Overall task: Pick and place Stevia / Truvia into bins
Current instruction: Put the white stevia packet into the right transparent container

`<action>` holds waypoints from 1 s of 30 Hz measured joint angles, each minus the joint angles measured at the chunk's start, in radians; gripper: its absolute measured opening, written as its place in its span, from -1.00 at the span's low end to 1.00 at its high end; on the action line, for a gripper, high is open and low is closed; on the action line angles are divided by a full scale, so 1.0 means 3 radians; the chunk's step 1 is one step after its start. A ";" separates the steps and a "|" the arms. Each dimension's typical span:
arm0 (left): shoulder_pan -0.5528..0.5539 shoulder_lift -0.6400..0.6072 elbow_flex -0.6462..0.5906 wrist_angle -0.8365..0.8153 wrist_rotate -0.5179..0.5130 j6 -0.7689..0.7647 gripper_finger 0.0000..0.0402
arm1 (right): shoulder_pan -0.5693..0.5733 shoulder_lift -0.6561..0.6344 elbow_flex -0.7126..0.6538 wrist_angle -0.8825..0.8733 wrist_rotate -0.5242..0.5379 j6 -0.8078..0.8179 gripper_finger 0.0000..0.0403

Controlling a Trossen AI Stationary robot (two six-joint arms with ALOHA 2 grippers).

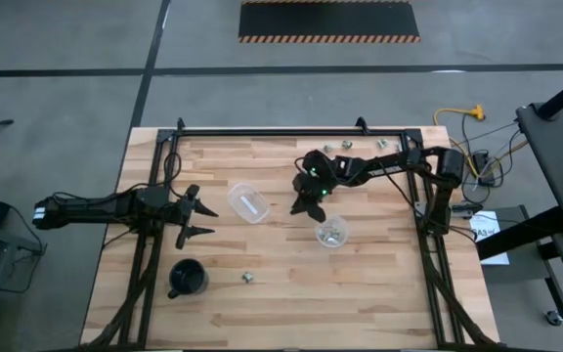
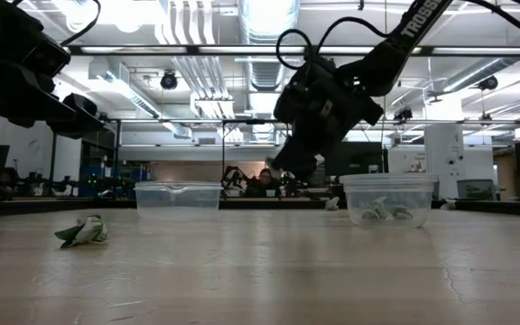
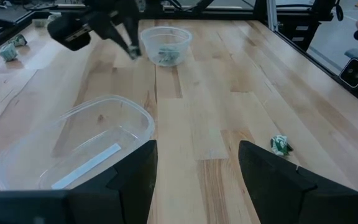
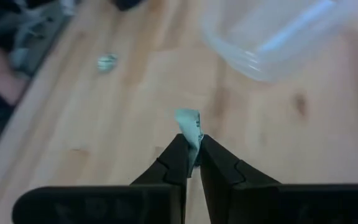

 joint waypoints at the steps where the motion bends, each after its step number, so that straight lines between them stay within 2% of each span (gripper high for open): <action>1: -0.0001 -0.0001 0.0000 0.0000 -0.0001 0.0000 0.04 | 0.0005 -0.0011 0.0000 0.0014 -0.0066 0.0000 -0.90; 4: -0.0001 0.0002 0.0000 0.0000 -0.0001 0.0000 0.04 | 0.0034 -0.0064 0.0000 0.0097 -0.0207 -0.0002 -0.90; 13: -0.0001 0.0000 0.0000 -0.0002 -0.0001 0.0000 0.04 | 0.0216 -0.0250 -0.0001 0.0246 -0.0256 -0.0025 -0.90; 22: 0.0000 -0.0003 0.0000 0.0000 0.0000 0.0000 0.04 | 0.0324 -0.0282 -0.0004 0.0435 -0.0985 -0.0157 -0.90; 30: -0.0001 -0.0003 0.0000 0.0000 -0.0001 0.0000 0.04 | 0.0330 -0.0323 -0.0010 0.0419 -0.0982 0.0224 -0.90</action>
